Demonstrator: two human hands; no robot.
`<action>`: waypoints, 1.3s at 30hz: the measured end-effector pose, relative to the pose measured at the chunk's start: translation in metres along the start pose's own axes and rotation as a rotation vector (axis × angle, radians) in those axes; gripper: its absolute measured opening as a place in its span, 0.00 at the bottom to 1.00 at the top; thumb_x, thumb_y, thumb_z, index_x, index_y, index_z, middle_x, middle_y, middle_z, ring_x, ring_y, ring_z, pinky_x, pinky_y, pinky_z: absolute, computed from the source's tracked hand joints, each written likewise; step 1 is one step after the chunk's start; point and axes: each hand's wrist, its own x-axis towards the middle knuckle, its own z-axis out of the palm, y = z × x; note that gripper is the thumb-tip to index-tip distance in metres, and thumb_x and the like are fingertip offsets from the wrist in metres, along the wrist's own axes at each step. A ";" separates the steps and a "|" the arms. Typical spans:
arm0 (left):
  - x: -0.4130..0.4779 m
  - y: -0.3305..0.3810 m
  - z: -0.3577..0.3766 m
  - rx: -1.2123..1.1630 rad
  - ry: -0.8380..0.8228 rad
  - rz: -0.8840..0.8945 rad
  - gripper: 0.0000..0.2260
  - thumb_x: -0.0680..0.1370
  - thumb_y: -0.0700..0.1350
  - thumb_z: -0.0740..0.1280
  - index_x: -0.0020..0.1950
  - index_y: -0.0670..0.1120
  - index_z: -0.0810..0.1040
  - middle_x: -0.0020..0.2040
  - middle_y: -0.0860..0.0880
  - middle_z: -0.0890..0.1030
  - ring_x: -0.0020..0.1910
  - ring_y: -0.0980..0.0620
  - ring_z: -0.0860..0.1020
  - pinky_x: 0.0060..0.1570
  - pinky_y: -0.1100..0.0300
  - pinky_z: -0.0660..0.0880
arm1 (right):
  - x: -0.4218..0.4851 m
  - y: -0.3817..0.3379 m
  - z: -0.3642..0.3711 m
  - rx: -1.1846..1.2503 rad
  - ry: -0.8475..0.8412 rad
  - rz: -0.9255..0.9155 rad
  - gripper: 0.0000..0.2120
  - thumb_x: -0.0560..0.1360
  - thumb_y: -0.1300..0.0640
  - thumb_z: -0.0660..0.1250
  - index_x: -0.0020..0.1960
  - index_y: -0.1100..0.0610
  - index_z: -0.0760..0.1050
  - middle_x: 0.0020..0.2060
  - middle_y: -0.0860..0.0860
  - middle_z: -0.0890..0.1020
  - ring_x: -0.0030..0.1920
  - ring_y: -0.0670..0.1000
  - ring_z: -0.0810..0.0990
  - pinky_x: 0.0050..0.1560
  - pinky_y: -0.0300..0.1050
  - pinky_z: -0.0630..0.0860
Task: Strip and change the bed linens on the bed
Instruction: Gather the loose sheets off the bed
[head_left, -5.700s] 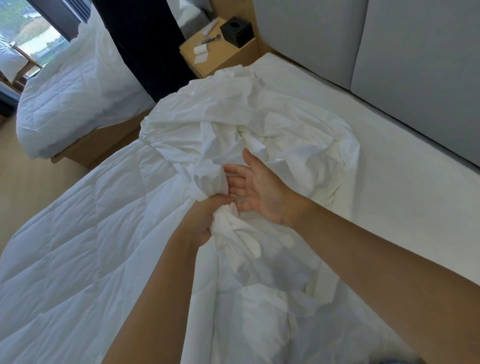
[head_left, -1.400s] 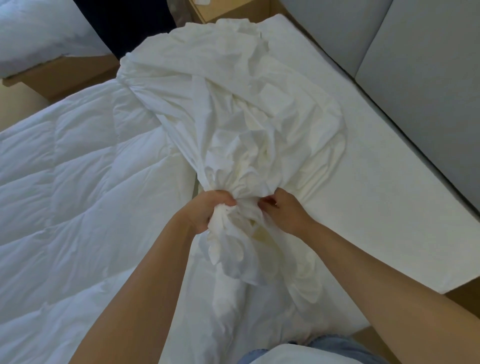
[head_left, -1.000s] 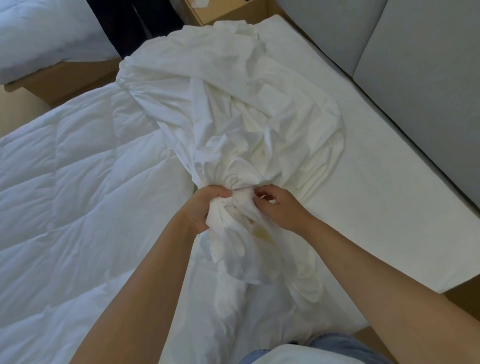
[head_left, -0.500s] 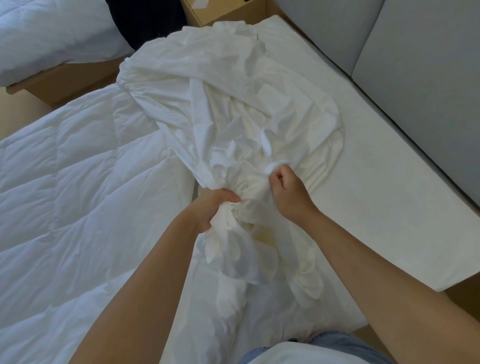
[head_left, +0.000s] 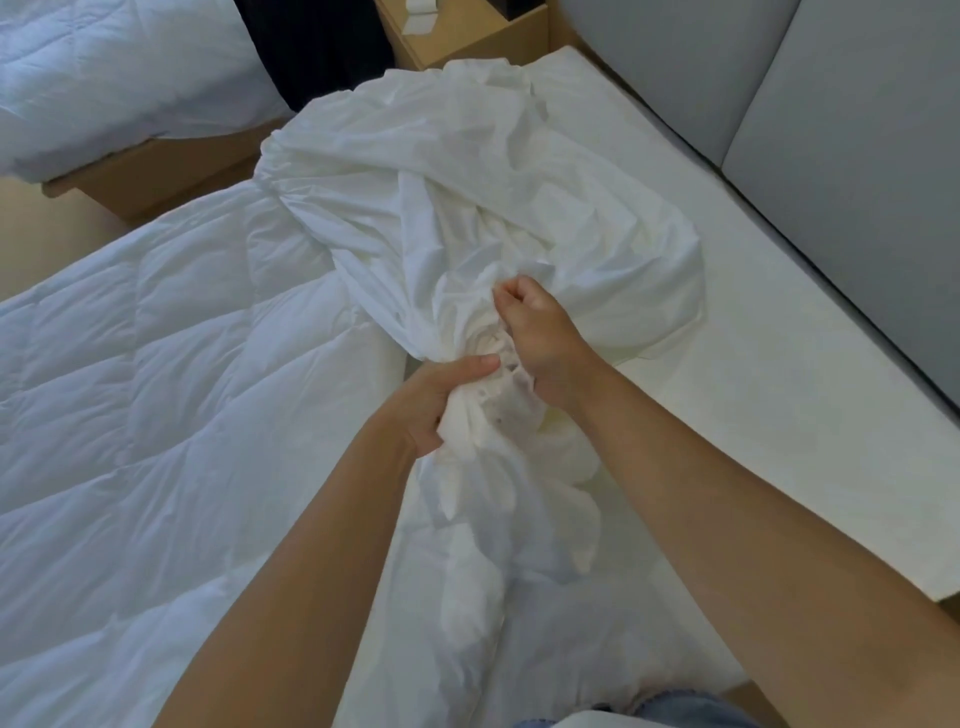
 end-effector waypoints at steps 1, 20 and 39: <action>0.002 -0.003 0.003 -0.012 0.013 0.025 0.42 0.47 0.47 0.84 0.59 0.39 0.78 0.49 0.41 0.82 0.46 0.44 0.82 0.45 0.51 0.80 | 0.002 0.001 0.000 0.155 -0.001 0.055 0.12 0.81 0.59 0.57 0.38 0.55 0.66 0.33 0.50 0.67 0.36 0.48 0.67 0.40 0.42 0.68; 0.016 -0.021 0.005 0.106 0.089 -0.040 0.25 0.65 0.47 0.73 0.61 0.44 0.75 0.49 0.43 0.83 0.50 0.43 0.82 0.50 0.48 0.78 | 0.010 0.018 0.001 0.591 -0.142 0.144 0.10 0.80 0.61 0.58 0.41 0.58 0.73 0.33 0.49 0.81 0.35 0.46 0.81 0.39 0.39 0.79; 0.001 -0.036 -0.020 -0.050 0.222 -0.059 0.28 0.51 0.39 0.69 0.51 0.37 0.78 0.44 0.41 0.78 0.45 0.40 0.77 0.51 0.47 0.73 | -0.019 0.093 -0.061 -0.447 -0.180 0.280 0.20 0.75 0.41 0.63 0.64 0.48 0.71 0.57 0.42 0.76 0.58 0.45 0.75 0.57 0.41 0.71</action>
